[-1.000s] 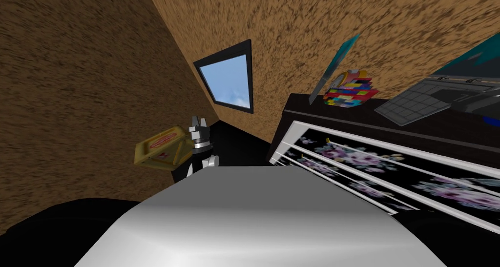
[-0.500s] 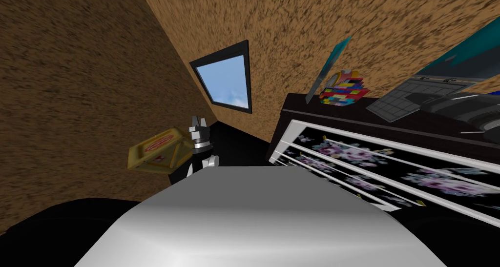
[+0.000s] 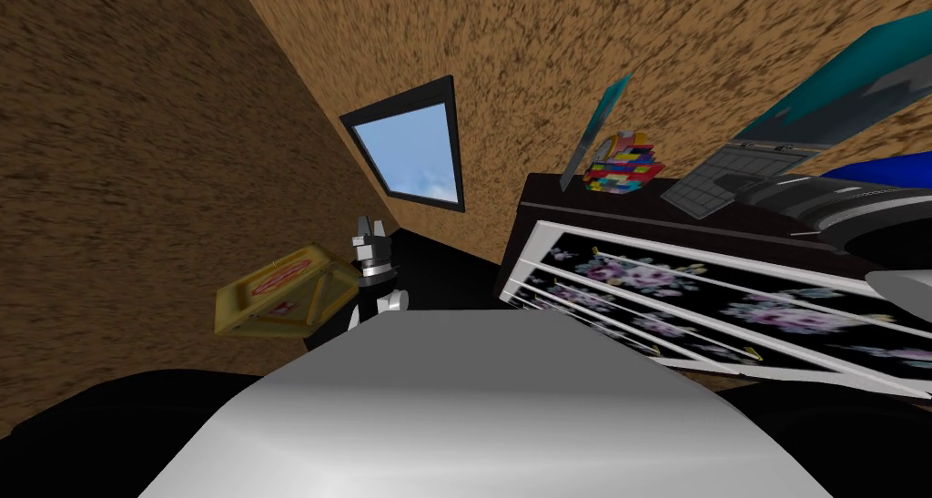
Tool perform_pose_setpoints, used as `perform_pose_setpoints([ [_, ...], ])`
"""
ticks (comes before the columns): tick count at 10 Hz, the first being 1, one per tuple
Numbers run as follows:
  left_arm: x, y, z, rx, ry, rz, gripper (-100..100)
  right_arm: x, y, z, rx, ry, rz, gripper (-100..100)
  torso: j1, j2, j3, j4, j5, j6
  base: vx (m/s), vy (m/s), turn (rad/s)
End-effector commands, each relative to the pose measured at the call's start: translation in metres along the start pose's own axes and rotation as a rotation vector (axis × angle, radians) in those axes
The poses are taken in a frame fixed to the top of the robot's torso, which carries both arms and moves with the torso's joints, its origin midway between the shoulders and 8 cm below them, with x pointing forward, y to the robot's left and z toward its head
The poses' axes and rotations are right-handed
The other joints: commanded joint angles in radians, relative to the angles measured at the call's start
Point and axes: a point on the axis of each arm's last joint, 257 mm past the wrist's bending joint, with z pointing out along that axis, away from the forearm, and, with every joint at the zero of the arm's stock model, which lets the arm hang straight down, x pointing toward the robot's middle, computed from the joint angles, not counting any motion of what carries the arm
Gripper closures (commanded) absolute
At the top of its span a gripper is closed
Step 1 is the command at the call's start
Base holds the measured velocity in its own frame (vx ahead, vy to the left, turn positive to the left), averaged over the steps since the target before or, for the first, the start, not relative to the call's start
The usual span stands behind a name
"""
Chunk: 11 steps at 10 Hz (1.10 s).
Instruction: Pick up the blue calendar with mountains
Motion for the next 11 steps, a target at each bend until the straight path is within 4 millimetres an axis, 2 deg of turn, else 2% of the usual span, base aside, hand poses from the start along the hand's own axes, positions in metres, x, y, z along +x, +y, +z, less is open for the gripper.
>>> perform_pose_setpoints([
  [1,0.000,0.000,0.000,0.000,0.000,0.000,0,0.013,0.002,0.010,-0.008,0.022,0.015,-100,0.000,0.000,0.000,0.000,0.000,0.000,-0.007,0.032,-0.164],
  [2,0.000,0.000,0.000,0.000,0.000,0.000,0,0.016,0.008,0.013,-0.021,0.021,0.000,-100,0.001,0.000,0.000,0.000,0.000,-0.001,-0.004,0.017,0.013],
  [4,0.000,0.000,0.000,0.000,0.000,0.000,0,0.002,0.018,0.018,-0.041,-0.012,0.017,-100,-0.001,0.000,0.000,0.000,0.000,-0.001,-0.001,0.001,0.017],
  [5,0.000,0.000,0.000,0.000,0.000,0.000,0,0.013,0.024,0.032,-0.051,0.020,0.004,-100,-0.001,-0.001,0.000,0.000,0.000,-0.001,-0.007,0.017,-0.213],
  [6,0.000,0.000,0.000,0.000,0.000,0.000,0,0.019,0.026,0.038,-0.058,0.028,0.022,-100,0.000,0.000,0.000,0.000,0.000,0.000,-0.010,0.034,-0.160],
  [8,0.000,0.000,0.000,0.000,0.000,0.000,0,0.008,0.040,0.043,-0.084,-0.003,0.021,-100,0.000,0.000,0.000,0.000,0.000,-0.001,-0.003,0.012,0.006],
  [9,0.000,0.000,0.000,0.000,0.000,0.000,0,0.016,0.043,0.056,-0.090,0.028,0.001,-100,0.000,0.000,0.000,0.000,0.000,-0.001,-0.007,0.018,-0.260],
  [11,0.000,0.000,0.000,0.000,0.000,0.000,0,0.016,0.057,0.064,-0.116,0.020,0.004,-100,0.001,0.000,0.000,0.000,0.000,-0.001,-0.008,0.023,-0.051],
])
